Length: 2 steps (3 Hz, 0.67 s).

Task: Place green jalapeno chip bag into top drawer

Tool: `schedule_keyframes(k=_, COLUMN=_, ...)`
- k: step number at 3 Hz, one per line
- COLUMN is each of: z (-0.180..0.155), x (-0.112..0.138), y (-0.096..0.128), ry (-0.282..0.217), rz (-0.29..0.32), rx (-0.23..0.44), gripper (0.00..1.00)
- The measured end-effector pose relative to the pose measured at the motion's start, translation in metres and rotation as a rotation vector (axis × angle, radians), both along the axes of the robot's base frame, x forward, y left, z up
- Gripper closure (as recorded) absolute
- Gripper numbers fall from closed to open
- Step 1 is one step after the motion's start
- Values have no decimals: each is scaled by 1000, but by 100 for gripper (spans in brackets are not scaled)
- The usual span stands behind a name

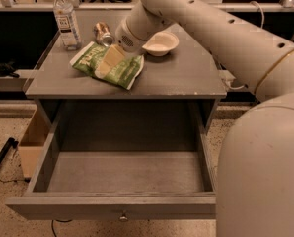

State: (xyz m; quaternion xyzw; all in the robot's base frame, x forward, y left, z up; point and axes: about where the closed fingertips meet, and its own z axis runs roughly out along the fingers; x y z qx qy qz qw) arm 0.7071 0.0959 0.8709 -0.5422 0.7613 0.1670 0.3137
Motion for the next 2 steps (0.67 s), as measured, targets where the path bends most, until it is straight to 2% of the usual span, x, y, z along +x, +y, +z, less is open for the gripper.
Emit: schedule_keyframes(k=2, z=-9, x=5, y=36, ry=11, rz=55, rx=-31, gripper=0)
